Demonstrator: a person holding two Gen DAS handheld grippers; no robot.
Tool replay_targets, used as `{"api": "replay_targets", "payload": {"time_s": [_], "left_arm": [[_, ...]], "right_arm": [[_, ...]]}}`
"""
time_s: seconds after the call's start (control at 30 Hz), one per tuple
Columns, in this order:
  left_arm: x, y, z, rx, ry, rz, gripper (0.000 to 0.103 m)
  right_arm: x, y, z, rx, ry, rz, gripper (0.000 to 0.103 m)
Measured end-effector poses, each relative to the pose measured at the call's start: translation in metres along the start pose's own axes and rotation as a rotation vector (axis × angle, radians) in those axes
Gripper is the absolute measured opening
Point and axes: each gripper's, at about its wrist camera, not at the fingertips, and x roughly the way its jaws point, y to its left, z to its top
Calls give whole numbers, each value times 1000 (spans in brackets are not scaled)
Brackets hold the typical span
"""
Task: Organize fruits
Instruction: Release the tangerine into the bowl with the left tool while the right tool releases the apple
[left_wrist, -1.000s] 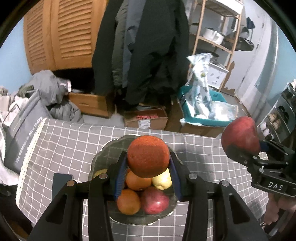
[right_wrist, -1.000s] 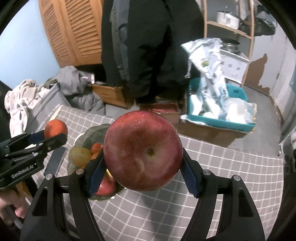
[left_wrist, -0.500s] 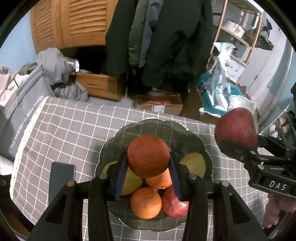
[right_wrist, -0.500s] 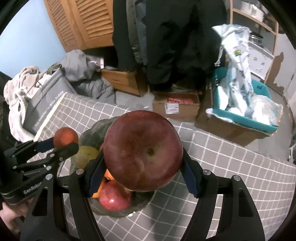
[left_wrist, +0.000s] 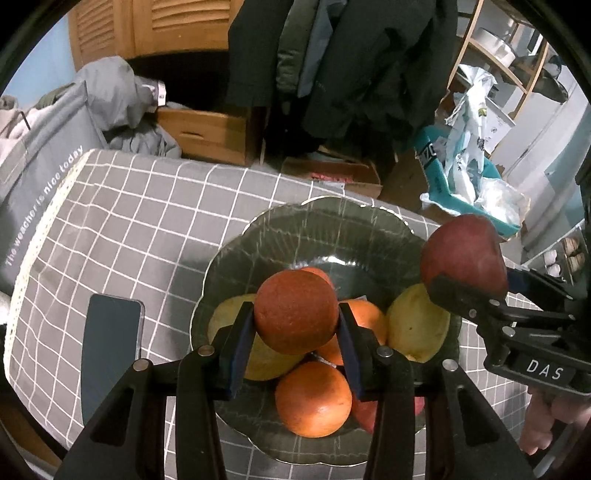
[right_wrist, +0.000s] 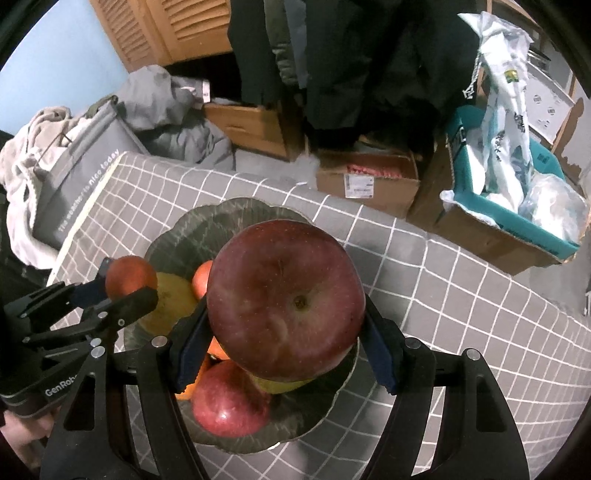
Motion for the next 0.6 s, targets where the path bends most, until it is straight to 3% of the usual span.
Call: {"api": "replay_targets", "payload": {"time_s": [0.4,0.6], "left_arm": [[12,-6,-6,11,46,-11,45],[8,-7,-6,17,23,0,65]], "right_arm": [[8,3,1,-15,23,0,74],[8,1,2,-10,27,8,75]]}}
